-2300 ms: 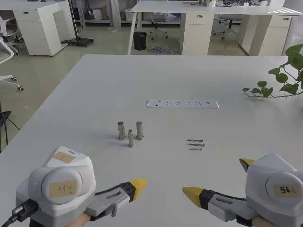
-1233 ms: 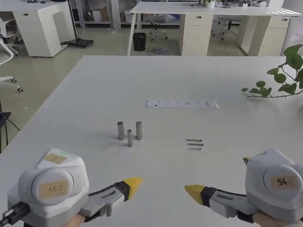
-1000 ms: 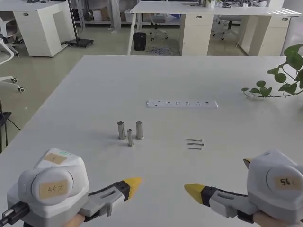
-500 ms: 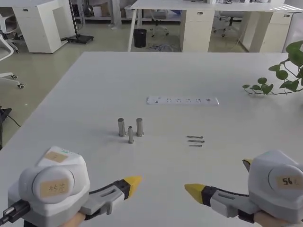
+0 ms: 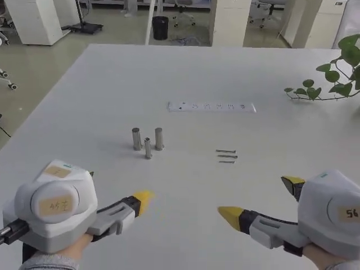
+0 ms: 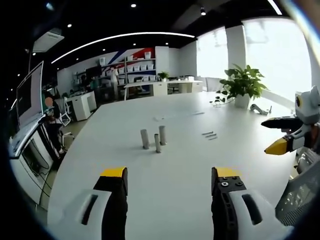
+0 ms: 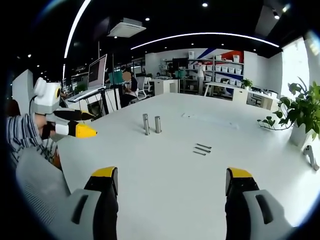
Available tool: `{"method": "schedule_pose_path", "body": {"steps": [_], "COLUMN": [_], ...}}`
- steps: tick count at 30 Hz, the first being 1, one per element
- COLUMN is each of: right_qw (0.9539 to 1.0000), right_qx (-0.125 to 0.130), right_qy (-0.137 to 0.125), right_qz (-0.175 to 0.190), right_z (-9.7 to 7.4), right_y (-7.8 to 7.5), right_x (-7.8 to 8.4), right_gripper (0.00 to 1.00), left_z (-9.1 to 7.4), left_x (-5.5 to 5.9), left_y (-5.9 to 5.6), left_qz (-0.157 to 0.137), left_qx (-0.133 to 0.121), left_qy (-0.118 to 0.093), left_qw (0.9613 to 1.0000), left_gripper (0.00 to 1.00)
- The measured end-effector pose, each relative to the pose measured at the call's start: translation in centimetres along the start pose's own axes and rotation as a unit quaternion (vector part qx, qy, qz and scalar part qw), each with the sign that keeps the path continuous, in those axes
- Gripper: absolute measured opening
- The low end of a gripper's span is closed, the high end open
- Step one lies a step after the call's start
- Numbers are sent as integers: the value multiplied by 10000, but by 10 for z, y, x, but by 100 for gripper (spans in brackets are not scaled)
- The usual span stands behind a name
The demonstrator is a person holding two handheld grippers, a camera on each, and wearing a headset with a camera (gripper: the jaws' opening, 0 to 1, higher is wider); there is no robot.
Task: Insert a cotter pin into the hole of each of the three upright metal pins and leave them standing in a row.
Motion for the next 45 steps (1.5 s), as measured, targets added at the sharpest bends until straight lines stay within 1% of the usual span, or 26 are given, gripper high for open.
{"method": "schedule_pose_path", "body": {"steps": [3,6,11,14,15,16,19,21,23,27,30,33,35,37,41,43,45], "right_qw": [9999,9998,9997,9995,9994,9994,9990,9990,9992,9996,9995,9993,9993,9992,9994,9994,9995], "right_qx": [-142,-206,-261,-317,-329,-342,-448,-448,-378,-264,-308,-349,-368,-387,-353,-336,-295], "right_qy": [-61,-66,-33,-43,-48,-44,-5,48,42,72,37,27,58,62,-24,0,39], "right_qz": [23,5,-22,15,29,46,46,-68,-146,-101,108,151,83,48,62,-42,-109], "right_z": [1,3,6,8,8,9,11,12,12,13,14,17,20,24,30,34,37], "right_y": [2,3,1,1,1,2,6,7,6,2,0,-2,-2,-2,-3,-4,-4], "right_x": [0,-1,-2,-3,-4,-4,-2,0,0,1,1,-2,-4,-6,-13,-13,-12], "right_gripper": [88,87,86,85,84,84,84,84,85,85,84,85,85,85,86,86,86], "left_z": [9,18,34,45,49,53,63,71,79,94,108,118,128,137,154,161,167], "left_x": [2,4,-3,-9,-10,-11,-14,-15,-14,-17,-19,-21,-21,-20,-19,-20,-22], "left_y": [4,6,11,12,12,11,14,16,18,21,24,26,27,29,32,33,33], "left_qz": [-32,55,55,169,153,134,203,148,86,243,331,360,418,413,362,316,344], "left_qx": [36,82,163,188,222,290,299,346,415,435,437,477,477,471,503,570,615], "left_qy": [-5,64,25,-12,-11,-12,-15,26,87,100,118,95,77,120,161,116,84], "left_qw": [10000,9999,9998,9997,9996,9995,9993,9993,9991,9987,9984,9982,9980,9980,9979,9978,9975], "left_gripper": [63,61,59,57,55,54,52,49,45,43,42,40,38,36,33,30,27]}}
Point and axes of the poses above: the centre of the closed fingertips' face, and the gripper's own axes: z roughly forward along the fingers, y roughly to its left, x roughly out of its underside, the point moved 3 cm from there along -z, roughly backward along the fingers, and after that the axes turned 5 degrees about y, right-handed, at the moved point
